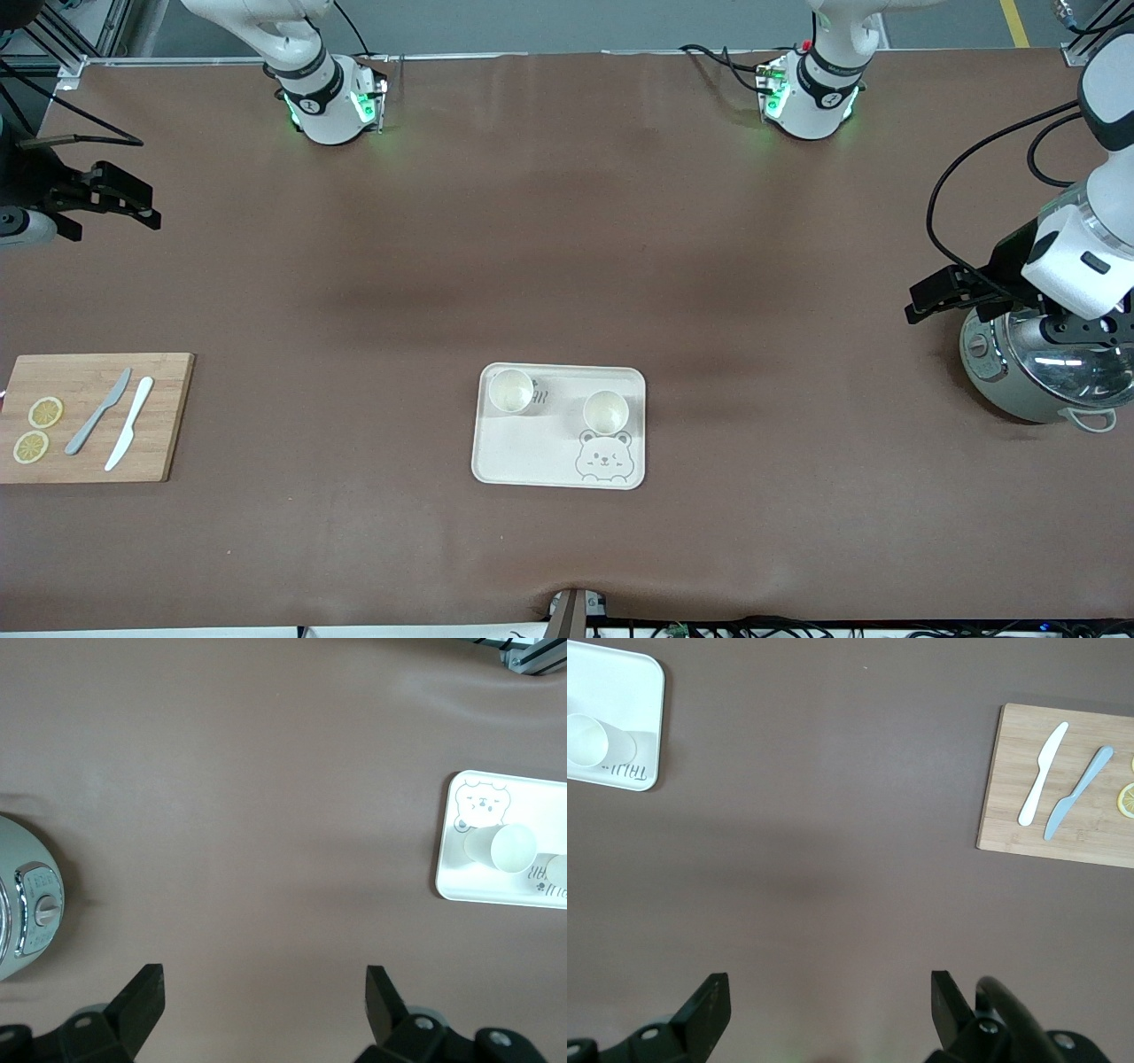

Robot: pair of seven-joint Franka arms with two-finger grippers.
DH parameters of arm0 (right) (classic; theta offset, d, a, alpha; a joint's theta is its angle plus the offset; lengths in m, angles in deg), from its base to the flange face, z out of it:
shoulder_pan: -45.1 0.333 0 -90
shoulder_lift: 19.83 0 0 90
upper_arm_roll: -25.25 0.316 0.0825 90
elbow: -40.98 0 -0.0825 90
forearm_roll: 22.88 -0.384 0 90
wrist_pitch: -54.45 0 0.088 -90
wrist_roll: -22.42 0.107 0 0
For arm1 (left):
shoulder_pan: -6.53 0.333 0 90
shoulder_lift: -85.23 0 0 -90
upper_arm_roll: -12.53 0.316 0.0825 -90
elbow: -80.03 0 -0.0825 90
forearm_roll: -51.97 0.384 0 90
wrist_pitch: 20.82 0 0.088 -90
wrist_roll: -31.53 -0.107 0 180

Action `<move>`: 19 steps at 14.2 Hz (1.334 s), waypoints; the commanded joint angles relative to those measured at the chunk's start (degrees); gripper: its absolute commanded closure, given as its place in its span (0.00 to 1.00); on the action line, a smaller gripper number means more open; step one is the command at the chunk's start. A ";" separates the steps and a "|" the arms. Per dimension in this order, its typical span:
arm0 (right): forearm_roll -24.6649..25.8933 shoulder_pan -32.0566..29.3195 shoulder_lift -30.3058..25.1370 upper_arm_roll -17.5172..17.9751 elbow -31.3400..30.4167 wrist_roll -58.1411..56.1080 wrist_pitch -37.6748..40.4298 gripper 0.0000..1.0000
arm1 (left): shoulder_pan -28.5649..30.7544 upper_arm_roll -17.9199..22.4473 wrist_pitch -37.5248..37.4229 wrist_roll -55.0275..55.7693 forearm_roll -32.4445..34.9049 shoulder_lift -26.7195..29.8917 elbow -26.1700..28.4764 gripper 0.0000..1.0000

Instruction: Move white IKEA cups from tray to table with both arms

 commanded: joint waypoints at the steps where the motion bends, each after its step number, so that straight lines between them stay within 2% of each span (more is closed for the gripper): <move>1: -0.32 -1.05 -1.12 0.77 -1.01 -0.67 0.07 0.00 | -0.06 0.09 -0.36 2.41 -0.50 -0.19 -0.79 0.00; 5: -0.32 -1.05 -1.12 0.77 -1.01 -0.67 0.07 0.00 | -1.54 -0.35 1.49 3.90 0.64 -0.71 -0.88 0.00; 13: -0.32 -0.96 -1.12 0.77 -1.01 -0.67 0.07 0.00 | -11.55 -0.35 5.35 19.97 3.90 -4.66 -1.93 0.00; 16: -0.32 -1.14 0.71 0.77 0.12 -0.84 0.07 0.00 | -17.79 -0.26 6.50 28.06 6.25 -9.58 -5.61 0.00; 19: -0.32 -1.58 1.87 0.77 0.92 -1.11 -0.02 0.00 | -22.54 0.09 8.94 32.64 7.41 -13.19 -6.50 0.00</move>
